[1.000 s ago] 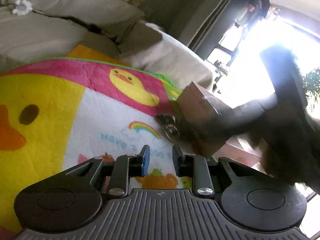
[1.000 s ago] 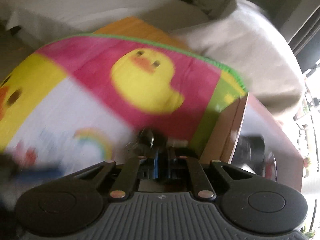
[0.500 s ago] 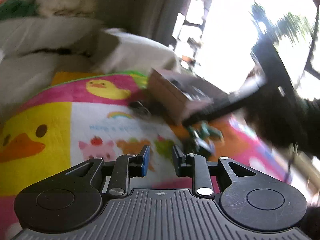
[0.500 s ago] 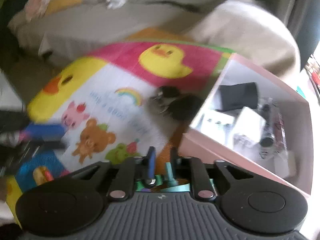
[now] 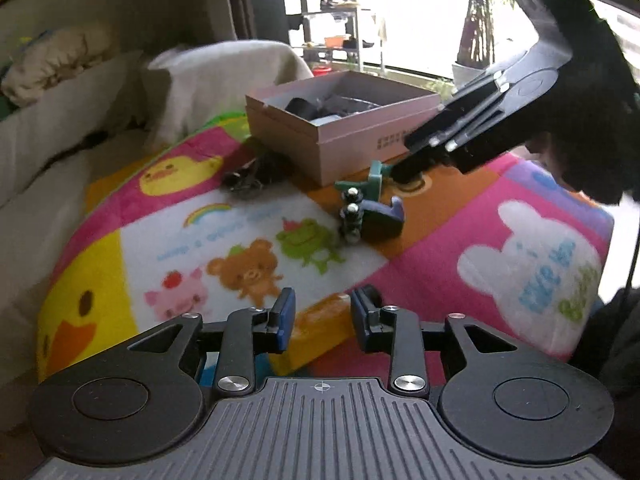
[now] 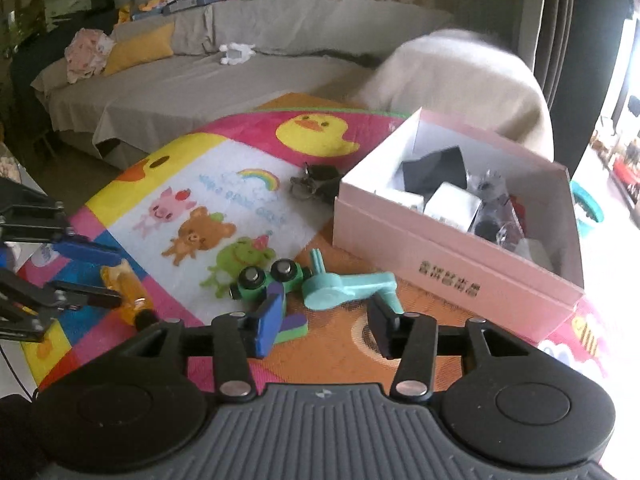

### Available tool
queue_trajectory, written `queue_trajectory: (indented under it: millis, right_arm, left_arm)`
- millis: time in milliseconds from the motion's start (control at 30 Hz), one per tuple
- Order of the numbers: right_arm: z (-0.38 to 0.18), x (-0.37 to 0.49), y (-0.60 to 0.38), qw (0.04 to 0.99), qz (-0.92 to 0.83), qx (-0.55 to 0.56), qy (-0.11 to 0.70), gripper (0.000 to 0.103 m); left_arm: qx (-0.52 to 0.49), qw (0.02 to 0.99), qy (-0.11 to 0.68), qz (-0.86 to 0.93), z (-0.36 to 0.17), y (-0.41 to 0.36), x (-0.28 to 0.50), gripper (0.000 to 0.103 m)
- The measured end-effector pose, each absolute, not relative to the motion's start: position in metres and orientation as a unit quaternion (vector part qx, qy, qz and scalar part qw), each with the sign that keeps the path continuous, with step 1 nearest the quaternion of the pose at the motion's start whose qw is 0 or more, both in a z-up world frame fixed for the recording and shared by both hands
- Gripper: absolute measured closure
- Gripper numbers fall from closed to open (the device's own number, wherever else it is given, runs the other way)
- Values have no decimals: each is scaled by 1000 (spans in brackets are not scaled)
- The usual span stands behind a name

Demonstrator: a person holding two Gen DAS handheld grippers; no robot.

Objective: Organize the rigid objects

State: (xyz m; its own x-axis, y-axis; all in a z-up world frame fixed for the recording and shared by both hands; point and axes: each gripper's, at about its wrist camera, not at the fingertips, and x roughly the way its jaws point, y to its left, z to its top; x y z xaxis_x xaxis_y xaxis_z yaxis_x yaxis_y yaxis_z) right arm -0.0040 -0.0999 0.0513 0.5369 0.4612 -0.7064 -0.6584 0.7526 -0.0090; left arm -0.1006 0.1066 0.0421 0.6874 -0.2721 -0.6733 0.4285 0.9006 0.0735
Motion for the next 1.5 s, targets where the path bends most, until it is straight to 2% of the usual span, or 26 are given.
queue_trajectory:
  millis: [133, 200, 267, 533, 600, 667, 767, 933, 1100, 1233, 1367, 1500]
  right_arm:
    - [73, 8, -82, 873, 331, -123, 336, 56]
    - [80, 31, -58, 860, 338, -118, 365, 60]
    - [86, 59, -32, 842, 350, -106, 396, 70]
    - [62, 133, 59, 826, 290, -166, 454, 79]
    - [47, 142, 69, 821, 275, -179, 467, 84]
    - [35, 146, 73, 815, 270, -187, 477, 100]
    - [40, 139, 68, 825, 269, -183, 462, 101]
    - [107, 103, 28, 853, 316, -123, 396, 101]
    - [171, 57, -32, 876, 336, -79, 336, 101]
    - [200, 29, -88, 893, 329, -47, 303, 101]
    - [197, 13, -138, 903, 308, -31, 298, 101]
    - [152, 12, -171, 900, 274, -18, 338, 101]
  left_arm:
    - [103, 904, 370, -187, 32, 96, -87, 67]
    - [122, 904, 369, -177, 25, 92, -88, 65]
    - [114, 907, 365, -176, 24, 97, -90, 65]
    - [11, 926, 351, -136, 17, 148, -95, 68]
    - [-13, 928, 346, -138, 16, 154, -97, 68]
    - [-33, 930, 340, -139, 15, 156, -98, 66]
    - [-68, 930, 335, -137, 13, 160, -100, 65]
    - [-123, 927, 331, -128, 11, 169, -102, 65]
    - [-114, 929, 335, -109, 15, 156, -102, 65]
    - [-115, 924, 342, -129, 15, 138, -98, 66]
    - [-82, 923, 346, -148, 17, 103, -97, 66]
    - [-52, 924, 349, -149, 17, 73, -95, 66]
